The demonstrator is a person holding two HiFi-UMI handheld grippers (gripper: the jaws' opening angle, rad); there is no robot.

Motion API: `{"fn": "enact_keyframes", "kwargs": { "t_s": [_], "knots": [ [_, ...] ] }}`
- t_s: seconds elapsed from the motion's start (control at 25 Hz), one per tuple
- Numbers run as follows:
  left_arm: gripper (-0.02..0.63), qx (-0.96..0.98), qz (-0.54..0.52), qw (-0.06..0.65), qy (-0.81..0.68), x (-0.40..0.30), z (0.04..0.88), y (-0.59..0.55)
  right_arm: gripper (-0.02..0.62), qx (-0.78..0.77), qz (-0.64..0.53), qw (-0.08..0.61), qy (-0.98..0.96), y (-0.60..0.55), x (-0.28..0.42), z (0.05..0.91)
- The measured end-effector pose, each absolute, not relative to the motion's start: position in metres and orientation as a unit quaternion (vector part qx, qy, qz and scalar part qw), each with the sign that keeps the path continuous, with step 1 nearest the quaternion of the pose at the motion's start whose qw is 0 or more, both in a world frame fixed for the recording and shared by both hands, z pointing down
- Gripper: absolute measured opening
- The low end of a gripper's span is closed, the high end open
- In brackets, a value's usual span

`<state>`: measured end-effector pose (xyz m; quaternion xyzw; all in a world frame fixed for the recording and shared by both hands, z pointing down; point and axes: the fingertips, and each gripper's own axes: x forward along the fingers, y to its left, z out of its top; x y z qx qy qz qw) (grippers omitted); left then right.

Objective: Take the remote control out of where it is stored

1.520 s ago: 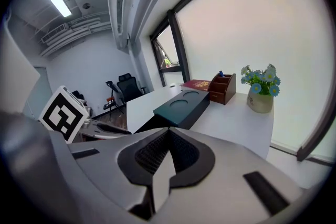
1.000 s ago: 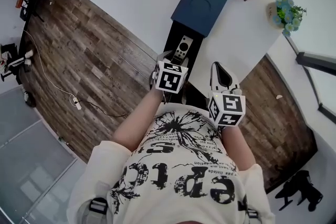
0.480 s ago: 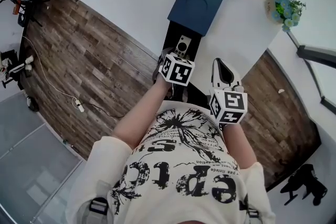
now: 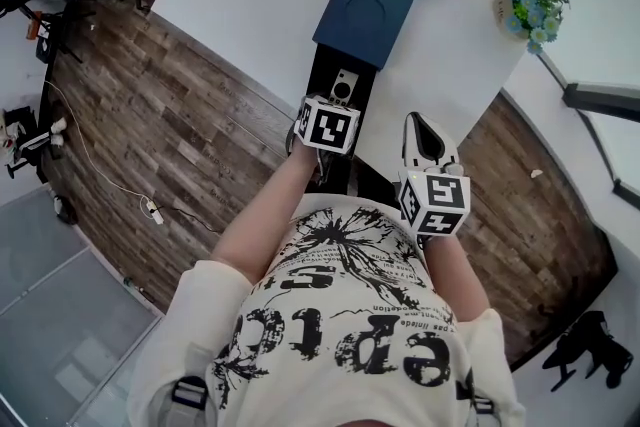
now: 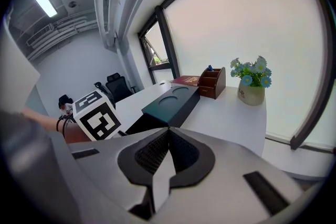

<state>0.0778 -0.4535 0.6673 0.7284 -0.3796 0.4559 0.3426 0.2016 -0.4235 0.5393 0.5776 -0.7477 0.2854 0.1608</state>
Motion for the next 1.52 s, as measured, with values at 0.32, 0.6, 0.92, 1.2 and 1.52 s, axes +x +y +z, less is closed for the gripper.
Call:
{"fn": "enact_keyframes", "kwargs": {
  "t_s": [0.32, 0.6, 0.92, 1.2, 1.52],
  "knots": [
    [0.207, 0.747, 0.411, 0.314, -0.418, 0.074, 0.633, -0.463, 0.003, 0.58, 0.276, 0.152, -0.751, -0.42, 0.202, 0.53],
    [0.207, 0.792, 0.344, 0.265, -0.429, 0.083, 0.569, -0.476, 0.003, 0.582, 0.248, 0.143, -0.761, -0.426, 0.194, 0.508],
    [0.207, 0.835, 0.236, 0.201, -0.454, 0.082, 0.467, -0.492, 0.003, 0.597, 0.202, 0.129, -0.765, -0.439, 0.187, 0.471],
    [0.207, 0.868, 0.139, 0.092, -0.468, 0.084, 0.389, -0.498, 0.003, 0.612, 0.156, 0.117, -0.767, -0.451, 0.183, 0.436],
    [0.207, 0.876, 0.081, 0.051, -0.473, 0.078, 0.348, -0.494, 0.003, 0.619, 0.115, 0.098, -0.771, -0.454, 0.177, 0.404]
  ]
}}
